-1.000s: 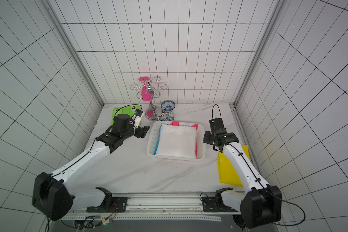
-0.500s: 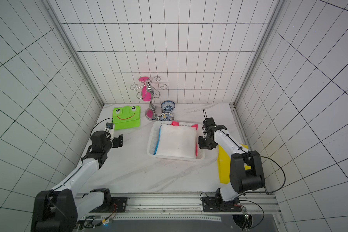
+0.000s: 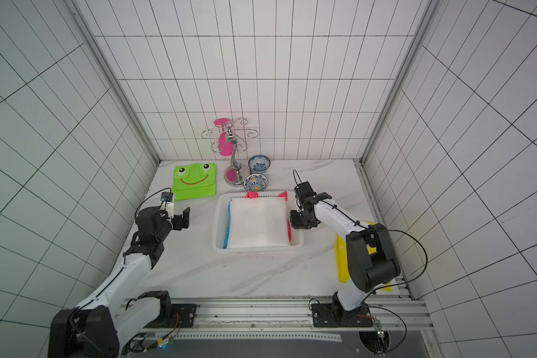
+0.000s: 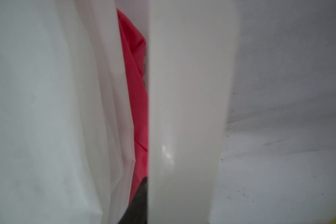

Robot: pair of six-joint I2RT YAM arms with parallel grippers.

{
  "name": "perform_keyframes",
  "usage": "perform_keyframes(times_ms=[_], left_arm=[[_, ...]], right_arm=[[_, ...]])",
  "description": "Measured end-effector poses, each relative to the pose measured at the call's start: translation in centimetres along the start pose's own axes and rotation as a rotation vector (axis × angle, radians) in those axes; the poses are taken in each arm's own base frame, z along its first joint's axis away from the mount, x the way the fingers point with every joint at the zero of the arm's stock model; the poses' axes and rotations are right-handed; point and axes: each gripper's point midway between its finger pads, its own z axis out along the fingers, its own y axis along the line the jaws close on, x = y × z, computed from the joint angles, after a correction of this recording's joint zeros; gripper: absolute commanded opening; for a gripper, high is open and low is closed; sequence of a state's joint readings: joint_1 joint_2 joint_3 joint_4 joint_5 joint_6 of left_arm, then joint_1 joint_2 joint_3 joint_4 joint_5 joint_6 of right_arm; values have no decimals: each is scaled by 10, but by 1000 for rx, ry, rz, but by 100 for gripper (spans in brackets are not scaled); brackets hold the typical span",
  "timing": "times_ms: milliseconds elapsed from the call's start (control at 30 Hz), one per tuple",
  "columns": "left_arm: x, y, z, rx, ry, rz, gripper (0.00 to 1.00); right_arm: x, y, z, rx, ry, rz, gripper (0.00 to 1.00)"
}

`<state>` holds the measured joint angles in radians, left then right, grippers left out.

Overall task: Put the folded raincoat in the basket
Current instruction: Adjust the basket at the center of the board, then move the raincoat to the center of the board.

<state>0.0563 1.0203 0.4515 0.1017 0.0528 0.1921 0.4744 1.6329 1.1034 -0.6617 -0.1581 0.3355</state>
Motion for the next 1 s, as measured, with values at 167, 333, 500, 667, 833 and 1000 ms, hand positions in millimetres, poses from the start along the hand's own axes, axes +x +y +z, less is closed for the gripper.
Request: perform_keyframes(times_ms=[167, 333, 500, 667, 833, 1000], left_arm=[[2, 0, 1, 2, 7, 0, 96], [2, -1, 1, 3, 8, 1, 97], [2, -2, 1, 11, 7, 4, 97], [3, -4, 2, 25, 8, 9, 97], [6, -5, 4, 30, 21, 9, 97], [5, -5, 6, 29, 27, 7, 98]], right_arm=[[-13, 0, 5, 14, -43, 121, 24], [-39, 5, 10, -1, -118, 198, 31], [-58, 13, 4, -28, -161, 188, 43], [-60, 16, -42, -41, -249, 121, 50], [-52, 5, -122, -40, -453, 95, 60], [-19, -46, -144, 66, -549, 194, 70]])
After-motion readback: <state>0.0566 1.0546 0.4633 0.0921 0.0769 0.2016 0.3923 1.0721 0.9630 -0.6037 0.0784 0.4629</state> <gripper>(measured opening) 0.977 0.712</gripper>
